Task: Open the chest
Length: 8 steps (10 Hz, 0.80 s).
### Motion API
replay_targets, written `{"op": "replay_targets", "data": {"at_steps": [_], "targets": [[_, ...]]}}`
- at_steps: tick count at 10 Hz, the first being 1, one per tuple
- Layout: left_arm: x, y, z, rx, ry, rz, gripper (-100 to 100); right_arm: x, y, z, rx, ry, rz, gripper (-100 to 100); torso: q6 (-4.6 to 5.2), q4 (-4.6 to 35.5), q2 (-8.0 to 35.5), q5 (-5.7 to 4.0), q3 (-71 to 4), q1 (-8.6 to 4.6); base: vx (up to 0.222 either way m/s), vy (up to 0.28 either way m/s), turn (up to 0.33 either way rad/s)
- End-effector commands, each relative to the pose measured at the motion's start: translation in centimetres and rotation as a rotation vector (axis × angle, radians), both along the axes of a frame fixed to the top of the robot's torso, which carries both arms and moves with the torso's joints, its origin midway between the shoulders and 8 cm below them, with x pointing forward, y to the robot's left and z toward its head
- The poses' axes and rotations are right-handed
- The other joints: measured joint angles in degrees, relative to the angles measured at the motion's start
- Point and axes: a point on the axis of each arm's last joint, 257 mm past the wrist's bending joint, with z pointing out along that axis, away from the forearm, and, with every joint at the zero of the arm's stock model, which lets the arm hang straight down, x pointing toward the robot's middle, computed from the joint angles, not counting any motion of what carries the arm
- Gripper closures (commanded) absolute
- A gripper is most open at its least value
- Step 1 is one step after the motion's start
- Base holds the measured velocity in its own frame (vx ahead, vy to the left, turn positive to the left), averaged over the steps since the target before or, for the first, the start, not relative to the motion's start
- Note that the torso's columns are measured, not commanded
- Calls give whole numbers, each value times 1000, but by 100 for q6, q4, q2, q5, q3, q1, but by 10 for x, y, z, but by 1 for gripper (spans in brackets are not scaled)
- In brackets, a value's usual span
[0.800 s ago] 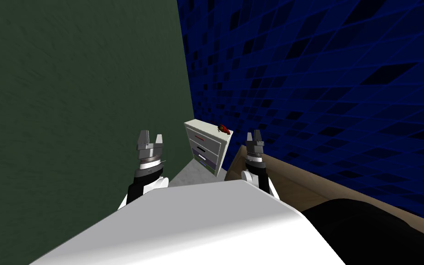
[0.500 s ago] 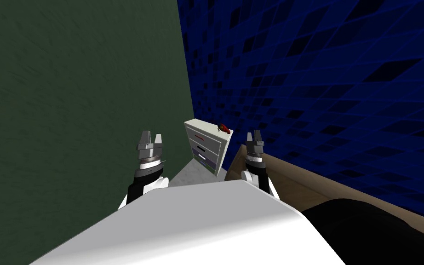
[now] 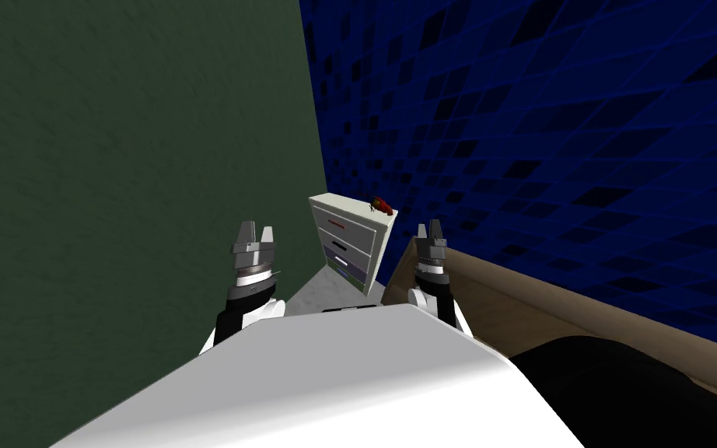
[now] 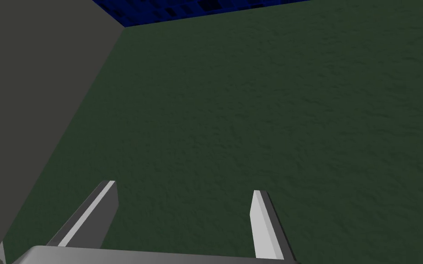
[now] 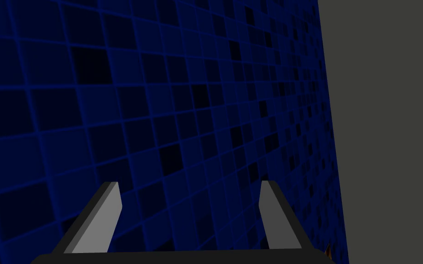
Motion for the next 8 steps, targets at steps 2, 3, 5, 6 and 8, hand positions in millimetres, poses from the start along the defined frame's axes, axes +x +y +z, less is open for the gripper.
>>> {"op": "replay_targets", "data": {"at_steps": [2,3,5,6,8], "targets": [[5,-5,-6,25,20,-18,-100,0,0,0,0,0,0,0,0,846,846,0,-1692,0,6,1,-19],[12,-10,-15,45,45,-34,-100,0,0,0,0,0,0,0,1,1034,1037,1,-2088,2,20,7,-72],[20,-14,-28,60,77,-49,-100,0,0,0,0,1,0,0,0,1105,1100,1,-2229,3,31,10,-58],[25,-17,-35,65,95,-56,-100,0,0,0,0,1,0,0,-1,1111,1107,0,-2232,0,32,10,-46],[35,-22,-52,73,135,-70,-100,0,0,0,0,1,0,0,0,1115,1115,0,-2229,0,29,15,-68]]}}
